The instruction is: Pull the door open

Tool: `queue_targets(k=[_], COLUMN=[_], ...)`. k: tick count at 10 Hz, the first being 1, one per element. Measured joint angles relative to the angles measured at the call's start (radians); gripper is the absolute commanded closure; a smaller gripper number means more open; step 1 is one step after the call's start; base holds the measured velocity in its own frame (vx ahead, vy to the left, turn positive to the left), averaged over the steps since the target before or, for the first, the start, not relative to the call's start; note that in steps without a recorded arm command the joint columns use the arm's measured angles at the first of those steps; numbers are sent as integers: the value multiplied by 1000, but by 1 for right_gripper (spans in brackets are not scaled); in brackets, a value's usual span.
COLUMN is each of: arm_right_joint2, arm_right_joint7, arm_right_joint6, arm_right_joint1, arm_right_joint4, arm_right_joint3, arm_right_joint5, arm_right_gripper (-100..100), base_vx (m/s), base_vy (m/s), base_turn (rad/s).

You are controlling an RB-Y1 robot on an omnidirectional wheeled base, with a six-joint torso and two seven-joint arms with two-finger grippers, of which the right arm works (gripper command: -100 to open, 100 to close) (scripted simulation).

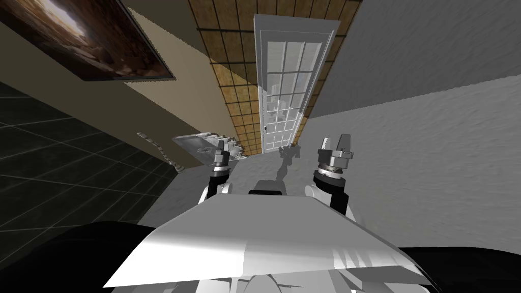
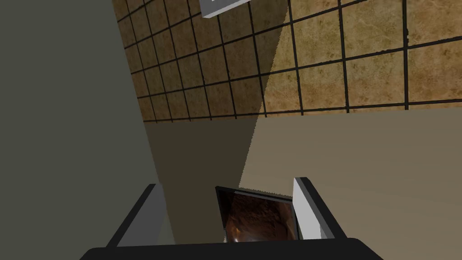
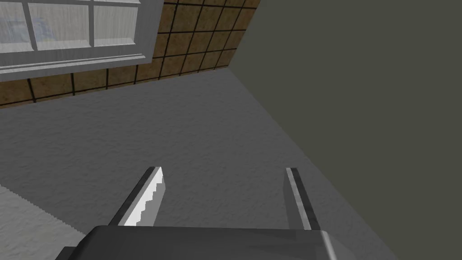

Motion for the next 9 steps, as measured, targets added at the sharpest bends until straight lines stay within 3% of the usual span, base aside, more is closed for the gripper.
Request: queue_targets(k=[9], arm_right_joint2=[-43], arm_right_joint7=[-154], arm_right_joint6=[-42], arm_right_joint1=[-44], arm_right_joint4=[172], arm_right_joint3=[14], arm_right_joint5=[-121], arm_right_gripper=[-100], base_vx=[105], base_vy=[-19], base_turn=[150])
